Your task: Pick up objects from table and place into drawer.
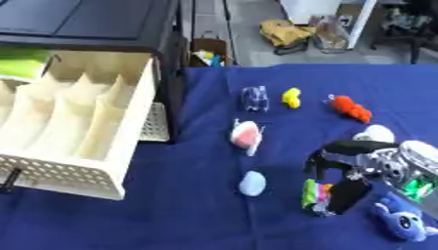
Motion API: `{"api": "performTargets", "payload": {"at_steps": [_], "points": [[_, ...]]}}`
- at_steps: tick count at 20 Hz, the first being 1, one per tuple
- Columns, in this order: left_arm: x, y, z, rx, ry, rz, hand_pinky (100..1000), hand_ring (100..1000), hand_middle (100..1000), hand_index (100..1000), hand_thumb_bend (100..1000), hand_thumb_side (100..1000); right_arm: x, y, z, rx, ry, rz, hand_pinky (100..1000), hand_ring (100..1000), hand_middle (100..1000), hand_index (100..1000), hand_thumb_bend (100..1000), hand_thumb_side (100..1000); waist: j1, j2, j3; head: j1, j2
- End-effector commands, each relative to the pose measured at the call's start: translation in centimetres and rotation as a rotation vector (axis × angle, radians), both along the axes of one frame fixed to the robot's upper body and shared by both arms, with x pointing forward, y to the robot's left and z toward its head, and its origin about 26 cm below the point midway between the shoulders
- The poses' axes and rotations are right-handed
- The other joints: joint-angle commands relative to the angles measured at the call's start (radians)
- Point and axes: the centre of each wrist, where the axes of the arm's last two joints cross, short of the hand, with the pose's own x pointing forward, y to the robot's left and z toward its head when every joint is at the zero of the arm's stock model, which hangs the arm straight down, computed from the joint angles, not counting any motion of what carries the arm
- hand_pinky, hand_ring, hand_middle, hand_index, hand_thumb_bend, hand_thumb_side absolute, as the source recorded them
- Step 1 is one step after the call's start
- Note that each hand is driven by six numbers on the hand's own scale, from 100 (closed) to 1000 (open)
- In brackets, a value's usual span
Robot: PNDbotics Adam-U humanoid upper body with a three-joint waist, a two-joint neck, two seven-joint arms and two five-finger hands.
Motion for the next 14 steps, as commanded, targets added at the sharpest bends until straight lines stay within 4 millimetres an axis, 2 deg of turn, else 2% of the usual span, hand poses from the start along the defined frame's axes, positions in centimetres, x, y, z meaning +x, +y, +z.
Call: {"api": "performTargets", "payload": {"at_steps": [1, 14], "points": [[-0.2, -0.2, 0.7, 0.014, -0.027, -0.008, 355, 502, 545, 747, 135, 1000, 0.2, -0.5, 0.3, -0.017, 0.174, -0.186, 692, 871, 671, 833, 503, 352, 0.002, -0.015, 0.000, -0.006, -0.010], [-0.2, -0.3, 0.8, 0.019, -0.027, -0.014, 353, 499, 544, 746, 135, 1000, 0.6, -1.5, -0.5, -0.034, 0.187, -0.210, 695, 876, 668, 827, 480, 353, 0.008, -0.011, 0.007, -0.015, -0.013]]}}
